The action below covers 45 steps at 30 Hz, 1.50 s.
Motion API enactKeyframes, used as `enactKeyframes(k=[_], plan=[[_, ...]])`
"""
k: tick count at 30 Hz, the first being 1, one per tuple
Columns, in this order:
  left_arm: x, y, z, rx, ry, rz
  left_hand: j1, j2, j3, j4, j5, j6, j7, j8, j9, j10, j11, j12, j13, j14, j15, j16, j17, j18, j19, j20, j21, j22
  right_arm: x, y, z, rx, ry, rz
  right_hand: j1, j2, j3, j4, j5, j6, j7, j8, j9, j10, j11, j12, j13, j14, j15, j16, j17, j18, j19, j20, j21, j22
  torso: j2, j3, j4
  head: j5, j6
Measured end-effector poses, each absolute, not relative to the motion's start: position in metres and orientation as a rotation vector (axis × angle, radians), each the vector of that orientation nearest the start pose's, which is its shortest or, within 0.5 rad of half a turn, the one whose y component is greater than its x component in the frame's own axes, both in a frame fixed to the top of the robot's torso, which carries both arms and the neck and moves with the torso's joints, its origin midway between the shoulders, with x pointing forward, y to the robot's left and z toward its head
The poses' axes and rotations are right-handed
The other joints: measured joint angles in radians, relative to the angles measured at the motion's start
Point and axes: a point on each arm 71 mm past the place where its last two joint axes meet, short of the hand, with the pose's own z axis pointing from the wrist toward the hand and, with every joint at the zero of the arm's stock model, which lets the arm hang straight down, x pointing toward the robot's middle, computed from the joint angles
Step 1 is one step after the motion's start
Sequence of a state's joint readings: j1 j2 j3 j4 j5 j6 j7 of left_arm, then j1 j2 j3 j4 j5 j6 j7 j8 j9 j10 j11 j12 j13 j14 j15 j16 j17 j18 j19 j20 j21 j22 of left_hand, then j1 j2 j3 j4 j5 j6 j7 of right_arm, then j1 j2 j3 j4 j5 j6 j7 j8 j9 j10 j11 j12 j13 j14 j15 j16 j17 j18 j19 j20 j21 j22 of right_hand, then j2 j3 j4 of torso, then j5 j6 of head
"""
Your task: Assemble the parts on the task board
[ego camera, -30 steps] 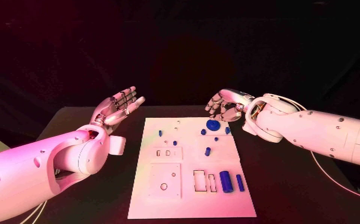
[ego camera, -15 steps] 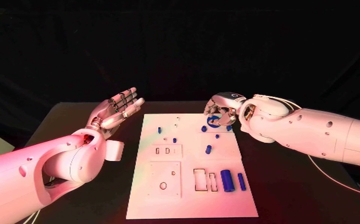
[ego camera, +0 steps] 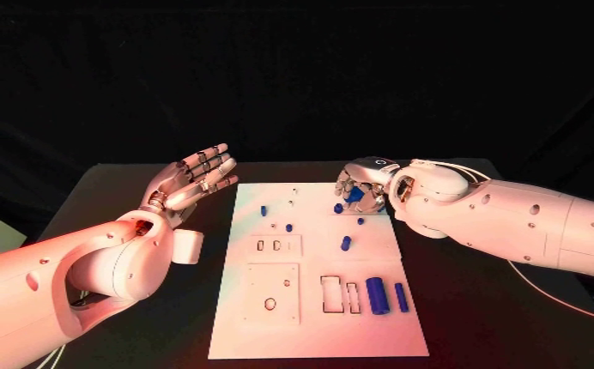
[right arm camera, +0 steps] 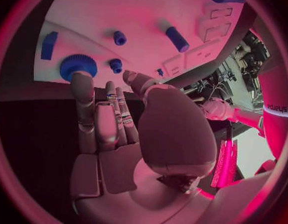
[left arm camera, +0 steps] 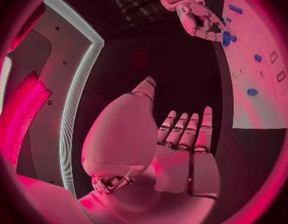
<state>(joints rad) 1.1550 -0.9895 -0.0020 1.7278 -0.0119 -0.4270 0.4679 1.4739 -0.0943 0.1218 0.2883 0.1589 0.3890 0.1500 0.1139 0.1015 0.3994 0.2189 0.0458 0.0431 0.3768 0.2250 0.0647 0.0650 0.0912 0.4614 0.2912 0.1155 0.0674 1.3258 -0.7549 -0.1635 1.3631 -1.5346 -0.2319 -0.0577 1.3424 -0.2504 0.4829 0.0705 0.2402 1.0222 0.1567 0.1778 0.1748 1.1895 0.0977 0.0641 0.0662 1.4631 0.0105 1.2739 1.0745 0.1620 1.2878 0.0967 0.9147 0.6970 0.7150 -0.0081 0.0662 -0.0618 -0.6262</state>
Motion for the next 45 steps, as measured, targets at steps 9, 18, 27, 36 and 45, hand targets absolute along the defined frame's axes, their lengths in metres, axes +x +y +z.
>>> enactKeyframes(k=[9,18,27,36,45], plan=[[0.4499,0.2274,-0.1616,-1.111,1.298,-1.546,0.005,0.005,0.025,-0.003,0.000,0.095,0.009,0.037,0.021,0.194,0.017,0.015,0.011,0.249,-0.003,0.062,0.040,0.033,0.211,-0.001,0.072,0.021,0.5196,-0.1950,-0.1826,-0.379,1.704,0.501,0.000,0.000,0.003,0.003,0.000,0.000,0.000,0.000,0.002,0.000,0.000,0.000,0.000,0.000,0.000,0.005,0.008,0.000,0.000,0.000,0.005,0.014,0.007,0.0004,0.0029,-0.001,0.003],[0.4500,0.2293,-0.1604,-1.117,1.289,-1.547,0.005,0.005,0.030,-0.002,0.000,0.115,0.011,0.046,0.026,0.259,0.021,0.020,0.015,0.276,-0.005,0.062,0.044,0.032,0.216,-0.003,0.077,0.021,0.5199,-0.1900,-0.1858,-0.393,1.708,0.495,0.000,0.000,0.006,0.006,0.000,0.000,0.000,0.000,0.004,0.000,0.000,0.000,0.000,0.000,0.000,0.019,0.024,-0.015,0.000,0.000,0.028,0.040,0.012,0.0004,0.0053,0.002,0.000],[0.4504,0.2306,-0.1594,-1.124,1.285,-1.547,0.005,0.005,0.030,-0.003,0.000,0.123,0.012,0.046,0.027,0.267,0.021,0.024,0.015,0.276,-0.005,0.062,0.044,0.032,0.216,-0.003,0.077,0.020,0.5217,-0.1916,-0.1862,-0.395,1.708,0.476,0.000,0.000,0.008,0.008,0.000,0.000,0.000,0.000,0.006,0.000,0.001,0.000,0.001,0.000,0.000,0.031,0.036,-0.015,0.004,-0.004,0.038,0.054,0.017,-0.0002,0.0052,0.003,-0.001],[0.4507,0.2309,-0.1594,-1.128,1.284,-1.546,0.005,0.005,0.030,-0.003,0.000,0.123,0.012,0.046,0.028,0.267,0.021,0.024,0.016,0.276,-0.005,0.062,0.044,0.032,0.216,-0.003,0.077,0.020,0.5215,-0.1920,-0.1872,-0.400,1.706,0.467,0.000,0.000,0.014,0.008,0.000,0.001,-0.001,0.000,0.009,0.001,0.000,0.000,0.001,0.000,0.000,0.039,0.043,-0.015,0.004,-0.003,0.050,0.067,0.020,-0.0007,0.0054,0.003,-0.002],[0.4510,0.2313,-0.1594,-1.130,1.283,-1.545,0.005,0.005,0.030,-0.003,0.000,0.130,0.012,0.051,0.029,0.274,0.021,0.024,0.016,0.276,-0.005,0.062,0.044,0.032,0.220,0.000,0.077,0.020,0.5209,-0.1905,-0.1862,-0.404,1.692,0.469,0.000,0.000,0.022,0.005,0.000,0.003,-0.004,0.004,0.012,0.006,-0.005,0.000,0.002,0.000,0.000,0.048,0.053,-0.015,0.007,0.000,0.064,0.084,0.022,-0.0007,0.0053,0.003,0.002]])
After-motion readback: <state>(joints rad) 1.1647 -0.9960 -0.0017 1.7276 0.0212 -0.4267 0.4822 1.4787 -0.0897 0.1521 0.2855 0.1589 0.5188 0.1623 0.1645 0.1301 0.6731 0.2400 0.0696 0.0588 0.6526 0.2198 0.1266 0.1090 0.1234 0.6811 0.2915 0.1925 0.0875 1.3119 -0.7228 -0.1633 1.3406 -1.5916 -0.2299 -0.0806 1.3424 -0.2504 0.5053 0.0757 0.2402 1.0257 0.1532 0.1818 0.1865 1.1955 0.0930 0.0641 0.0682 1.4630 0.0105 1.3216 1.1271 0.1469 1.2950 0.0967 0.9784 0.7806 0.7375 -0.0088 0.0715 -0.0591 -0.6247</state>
